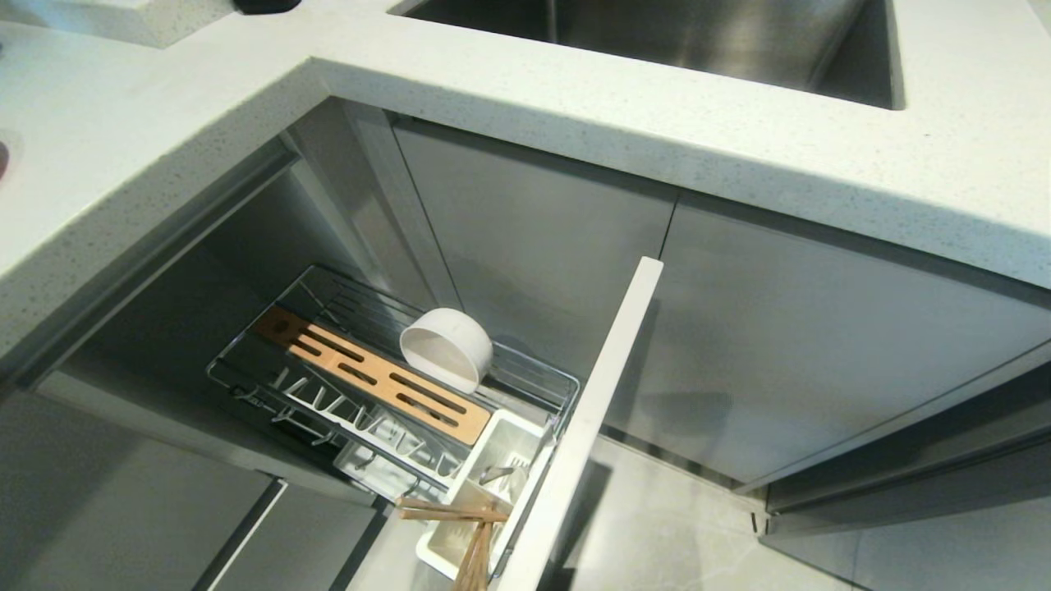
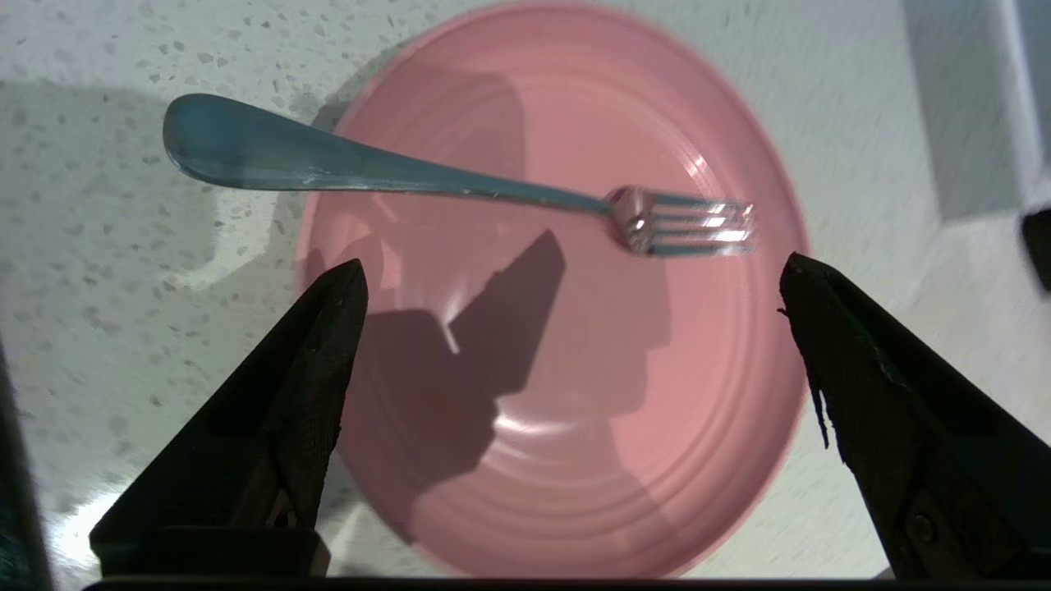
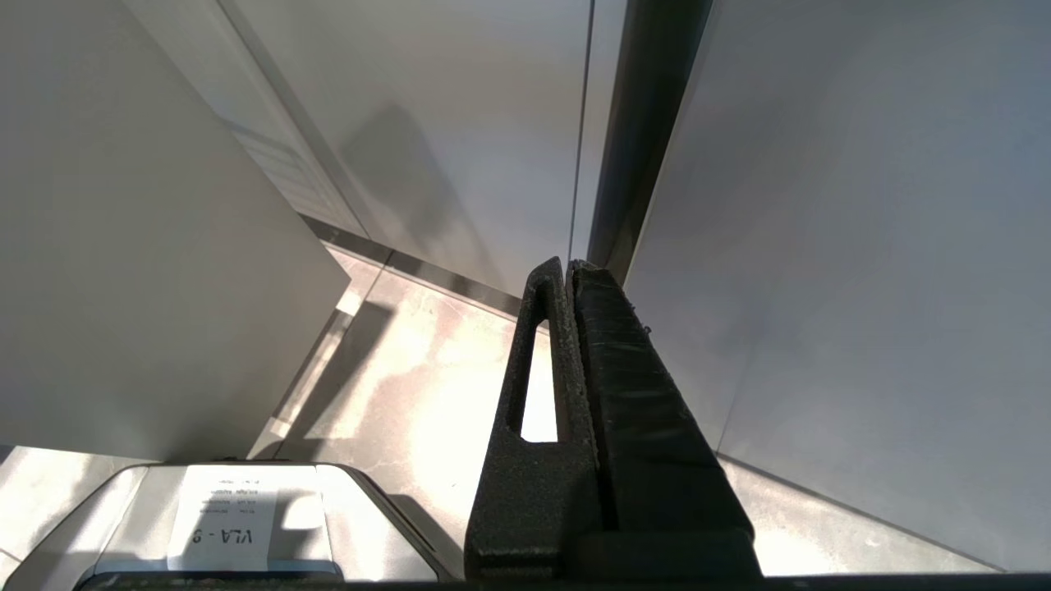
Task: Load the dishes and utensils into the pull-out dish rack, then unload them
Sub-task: Pick up the fork and place it in the cupboard
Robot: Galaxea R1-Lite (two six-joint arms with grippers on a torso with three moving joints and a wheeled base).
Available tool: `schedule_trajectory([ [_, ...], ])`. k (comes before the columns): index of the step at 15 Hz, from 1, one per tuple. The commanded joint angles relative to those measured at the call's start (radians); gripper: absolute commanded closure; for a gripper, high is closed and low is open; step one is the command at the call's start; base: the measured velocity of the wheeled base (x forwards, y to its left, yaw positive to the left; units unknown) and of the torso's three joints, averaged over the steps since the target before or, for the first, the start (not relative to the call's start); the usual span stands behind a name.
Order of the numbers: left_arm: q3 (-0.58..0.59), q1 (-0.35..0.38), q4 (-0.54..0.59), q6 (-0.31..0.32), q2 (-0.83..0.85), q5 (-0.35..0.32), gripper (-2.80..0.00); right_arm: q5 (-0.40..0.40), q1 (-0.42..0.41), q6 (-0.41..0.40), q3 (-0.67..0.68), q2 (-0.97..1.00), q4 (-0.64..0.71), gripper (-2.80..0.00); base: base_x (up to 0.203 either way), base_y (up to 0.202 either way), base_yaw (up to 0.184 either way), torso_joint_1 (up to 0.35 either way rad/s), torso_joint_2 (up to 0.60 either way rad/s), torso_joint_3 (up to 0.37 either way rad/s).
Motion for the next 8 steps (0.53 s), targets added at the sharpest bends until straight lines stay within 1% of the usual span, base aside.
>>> schedule_trajectory([
  [1, -0.025, -0.051, 0.004, -0.073, -0.014, 0.075, -2.8, 0.0, 0.0, 0.0, 0.002, 0.0, -0.002, 0.0, 0.0, 0.0, 0.0, 0.0, 0.0, 0.0],
  [4, -0.025, -0.149, 0.005, -0.145, -0.015, 0.23, -2.8, 0.0, 0.0, 0.0, 0.002, 0.0, 0.0, 0.0, 0.0, 0.0, 0.0, 0.0, 0.0, 0.0],
  [5, -0.024, -0.167, 0.006, -0.172, -0.008, 0.269, -2.8, 0.0, 0.001, 0.0, 0.002, 0.0, 0.0, 0.0, 0.0, 0.0, 0.0, 0.0, 0.0, 0.0],
  [7, -0.027, -0.198, 0.008, -0.215, 0.009, 0.322, -2.8, 0.0, 0.0, 0.0, 0.002, 0.0, 0.0, 0.0, 0.0, 0.0, 0.0, 0.0, 0.0, 0.0],
  [8, -0.028, -0.222, 0.014, -0.228, 0.017, 0.37, -2.8, 0.0, 0.0, 0.0, 0.002, 0.0, 0.0, 0.0, 0.0, 0.0, 0.0, 0.0, 0.0, 0.0],
])
